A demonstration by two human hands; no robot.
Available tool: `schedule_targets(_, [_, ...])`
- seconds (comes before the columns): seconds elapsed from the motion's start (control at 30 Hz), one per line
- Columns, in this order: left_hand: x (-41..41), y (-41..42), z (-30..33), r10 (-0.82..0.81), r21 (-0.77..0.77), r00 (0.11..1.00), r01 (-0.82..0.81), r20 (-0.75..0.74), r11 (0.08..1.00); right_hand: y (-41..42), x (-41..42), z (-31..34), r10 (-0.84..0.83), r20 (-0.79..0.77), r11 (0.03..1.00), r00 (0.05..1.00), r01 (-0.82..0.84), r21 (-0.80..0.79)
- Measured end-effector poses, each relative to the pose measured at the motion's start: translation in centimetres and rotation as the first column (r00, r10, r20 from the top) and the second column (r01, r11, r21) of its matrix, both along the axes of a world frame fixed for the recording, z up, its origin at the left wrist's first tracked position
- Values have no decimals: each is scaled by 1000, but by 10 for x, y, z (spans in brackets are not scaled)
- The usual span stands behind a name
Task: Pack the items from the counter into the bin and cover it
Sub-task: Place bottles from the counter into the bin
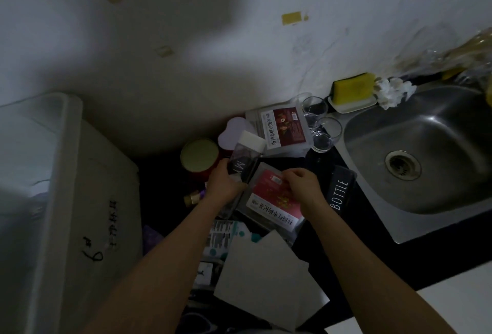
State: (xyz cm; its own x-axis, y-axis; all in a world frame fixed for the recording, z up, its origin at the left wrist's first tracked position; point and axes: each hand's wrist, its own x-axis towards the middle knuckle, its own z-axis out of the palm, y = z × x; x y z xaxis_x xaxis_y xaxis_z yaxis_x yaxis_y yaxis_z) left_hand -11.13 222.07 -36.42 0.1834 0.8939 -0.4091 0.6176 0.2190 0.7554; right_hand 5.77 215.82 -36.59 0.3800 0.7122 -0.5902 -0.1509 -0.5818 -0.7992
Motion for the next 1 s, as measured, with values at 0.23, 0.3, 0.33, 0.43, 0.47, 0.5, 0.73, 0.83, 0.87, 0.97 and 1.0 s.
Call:
schedule_targets(0.23, [13, -1, 31, 12, 126, 996, -24, 91, 992, -4, 14, 18, -19, 96, 997, 995, 12, 73])
schedule_targets(0.3, [23, -3, 44, -3, 123, 994, -11, 109, 992, -7, 23, 21, -12, 180, 997, 984, -2, 81])
schedule_targets(0.33, [28, -6, 49, -10, 117, 992, -5, 126, 993, -9, 29, 22, 7, 239, 997, 971, -25, 73])
schedule_targets(0.43, [45, -14, 59, -34, 99, 983, 17, 180, 995, -20, 47, 24, 168, 524, 980, 835, -197, -2])
schedule_targets(0.47, [50, -16, 60, -46, 101, 982, 28, 182, 995, -24, 53, 24, 239, 621, 963, 747, -265, -52])
schedule_targets(0.5, [56, -19, 62, -59, 104, 982, 41, 181, 994, -29, 58, 25, 317, 697, 936, 644, -329, -121])
schedule_targets(0.73, [82, -34, 58, -125, 48, 982, 120, 141, 992, -63, 85, 16, 688, 707, 655, 166, -563, -505])
schedule_targets(0.83, [90, -38, 58, -137, 38, 983, 133, 120, 990, -73, 87, 11, 749, 660, 566, 49, -565, -600])
schedule_targets(0.87, [92, -39, 58, -141, 38, 983, 137, 116, 990, -75, 86, 10, 751, 660, 555, 5, -546, -627])
schedule_targets(0.97, [94, -42, 59, -144, 36, 983, 141, 110, 989, -83, 82, 4, 724, 687, 576, -53, -502, -645])
schedule_targets(1.0, [95, -42, 59, -141, 36, 984, 137, 113, 990, -85, 81, 1, 709, 702, 591, -66, -487, -643])
